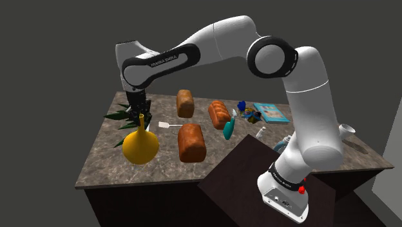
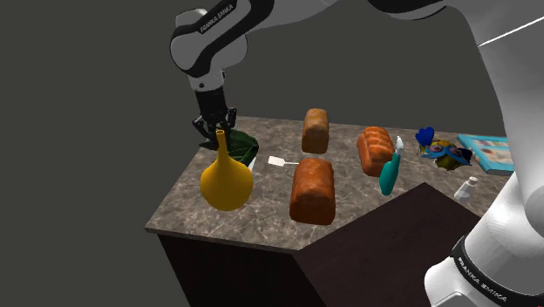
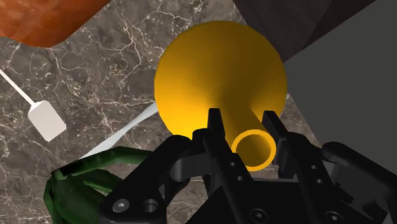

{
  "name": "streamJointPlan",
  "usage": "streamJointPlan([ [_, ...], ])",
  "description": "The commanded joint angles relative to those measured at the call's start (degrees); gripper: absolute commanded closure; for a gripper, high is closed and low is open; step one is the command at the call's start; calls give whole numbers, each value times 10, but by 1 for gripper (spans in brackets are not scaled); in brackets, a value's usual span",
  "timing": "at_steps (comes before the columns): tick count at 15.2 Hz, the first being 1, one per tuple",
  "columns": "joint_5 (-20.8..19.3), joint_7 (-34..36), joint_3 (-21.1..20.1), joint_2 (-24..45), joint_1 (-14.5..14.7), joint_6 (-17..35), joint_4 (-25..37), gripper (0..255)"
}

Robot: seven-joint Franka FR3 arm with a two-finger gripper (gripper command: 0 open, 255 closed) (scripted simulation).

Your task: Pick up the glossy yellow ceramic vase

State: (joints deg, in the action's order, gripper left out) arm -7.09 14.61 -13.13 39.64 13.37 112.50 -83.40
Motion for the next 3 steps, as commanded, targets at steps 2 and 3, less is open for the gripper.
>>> streamJointPlan([
  [2,2,-1,-1,-9,-1,-12,4,255],
  [3,2,-1,-1,-9,-1,-12,4,255],
])
